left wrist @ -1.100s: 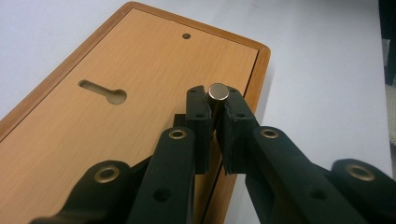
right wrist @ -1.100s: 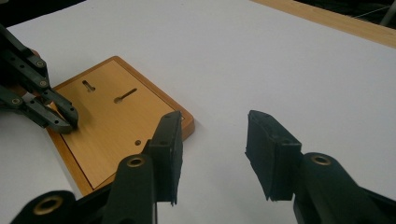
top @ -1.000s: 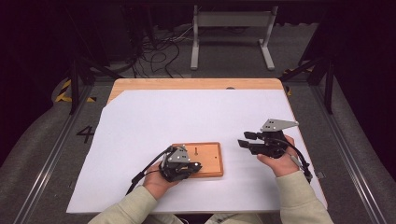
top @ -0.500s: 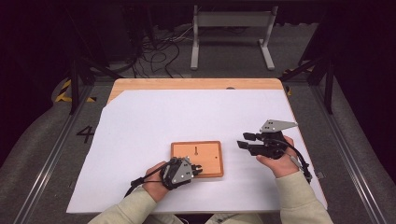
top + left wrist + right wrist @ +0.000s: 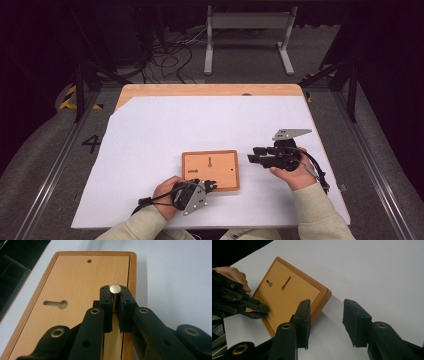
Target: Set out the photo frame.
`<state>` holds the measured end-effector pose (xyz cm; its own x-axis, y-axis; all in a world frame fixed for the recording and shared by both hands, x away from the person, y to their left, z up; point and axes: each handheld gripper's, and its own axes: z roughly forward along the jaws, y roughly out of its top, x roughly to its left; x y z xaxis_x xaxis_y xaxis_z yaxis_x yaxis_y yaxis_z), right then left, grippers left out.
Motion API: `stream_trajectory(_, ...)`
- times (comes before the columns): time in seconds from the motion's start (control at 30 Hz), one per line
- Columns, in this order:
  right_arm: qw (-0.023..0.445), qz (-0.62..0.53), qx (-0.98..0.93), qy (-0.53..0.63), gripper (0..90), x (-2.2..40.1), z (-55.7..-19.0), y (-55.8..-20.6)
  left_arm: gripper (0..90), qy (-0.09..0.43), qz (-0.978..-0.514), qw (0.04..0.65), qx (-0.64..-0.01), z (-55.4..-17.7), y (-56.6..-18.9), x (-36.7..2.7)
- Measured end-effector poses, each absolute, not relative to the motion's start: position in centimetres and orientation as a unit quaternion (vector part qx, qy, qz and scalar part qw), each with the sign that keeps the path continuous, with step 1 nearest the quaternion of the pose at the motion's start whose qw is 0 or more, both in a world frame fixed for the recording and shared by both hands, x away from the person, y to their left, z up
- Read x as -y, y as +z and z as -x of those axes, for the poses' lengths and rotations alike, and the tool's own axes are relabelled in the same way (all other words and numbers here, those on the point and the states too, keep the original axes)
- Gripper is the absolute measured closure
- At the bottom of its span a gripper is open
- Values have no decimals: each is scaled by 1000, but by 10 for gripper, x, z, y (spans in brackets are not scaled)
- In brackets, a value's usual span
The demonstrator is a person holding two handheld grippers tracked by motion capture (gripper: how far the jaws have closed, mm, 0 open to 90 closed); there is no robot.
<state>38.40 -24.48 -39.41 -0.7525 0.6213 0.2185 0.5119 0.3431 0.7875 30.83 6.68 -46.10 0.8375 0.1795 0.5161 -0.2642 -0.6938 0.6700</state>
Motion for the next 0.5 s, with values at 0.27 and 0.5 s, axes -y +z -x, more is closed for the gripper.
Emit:
stream_trajectory(0.27, 43, -337, -824, 454, 431, 222, -392, -395, 838, 302, -870, 389, 33, -304, -463, -66)
stream_trajectory(0.5, -12, -362, -821, 442, 342, 202, -408, -411, 839, 304, -869, 390, 33, -303, -464, -66)
